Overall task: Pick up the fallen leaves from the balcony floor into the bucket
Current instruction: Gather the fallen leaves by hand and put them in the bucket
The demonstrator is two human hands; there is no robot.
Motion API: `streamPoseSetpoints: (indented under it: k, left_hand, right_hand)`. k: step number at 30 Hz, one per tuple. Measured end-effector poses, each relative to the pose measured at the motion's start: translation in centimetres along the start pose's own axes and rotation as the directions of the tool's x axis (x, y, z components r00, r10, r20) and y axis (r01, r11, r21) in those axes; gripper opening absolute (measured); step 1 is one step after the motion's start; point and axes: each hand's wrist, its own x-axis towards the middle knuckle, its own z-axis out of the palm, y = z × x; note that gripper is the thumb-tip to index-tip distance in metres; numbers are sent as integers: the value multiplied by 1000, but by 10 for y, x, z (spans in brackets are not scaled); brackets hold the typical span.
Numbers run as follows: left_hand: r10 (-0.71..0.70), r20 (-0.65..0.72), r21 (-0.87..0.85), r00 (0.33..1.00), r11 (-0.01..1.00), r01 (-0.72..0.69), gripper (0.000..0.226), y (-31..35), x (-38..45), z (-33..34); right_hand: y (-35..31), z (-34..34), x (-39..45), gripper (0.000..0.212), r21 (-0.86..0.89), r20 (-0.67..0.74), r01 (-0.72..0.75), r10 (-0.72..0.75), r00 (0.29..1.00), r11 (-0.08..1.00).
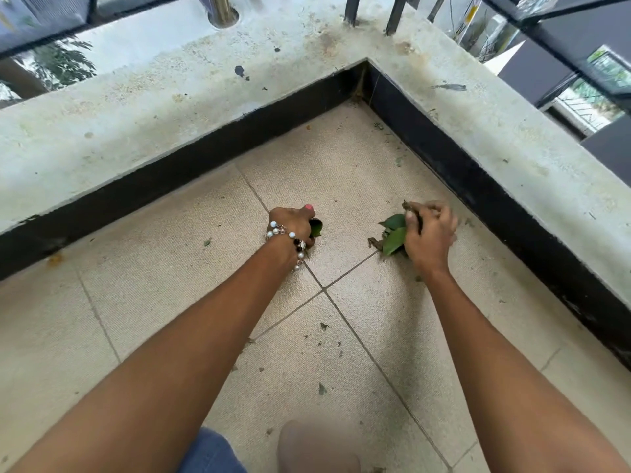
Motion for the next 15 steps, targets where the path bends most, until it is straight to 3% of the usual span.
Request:
streamPoseSetpoints:
  k: [2, 6, 8, 11, 15]
  left_hand:
    - [17, -17, 15, 1000, 1000, -17, 25, -2, 1, -1]
    - [41, -64, -3, 997, 999, -41, 27, -2, 2, 0]
    - [48, -91, -20, 995, 999, -50, 30, -1, 3, -1]
    - [50, -124, -28, 991, 998, -53, 32, 2, 3, -6]
    - [32, -138, -23, 990, 999, -36, 30, 1, 4, -14]
  right_hand:
    - [9, 3, -8, 45, -146, 10, 49, -48, 999, 988]
    - [1, 9, -19, 81, -151, 105, 113, -98, 990, 982]
    - [-8, 17, -25, 90, -196, 182, 181, -146, 972, 964]
    - [-26, 34, -39, 77, -237, 232, 283, -229, 945, 929]
    - [-40, 52, -53, 32, -182, 107, 405, -391, 914, 896]
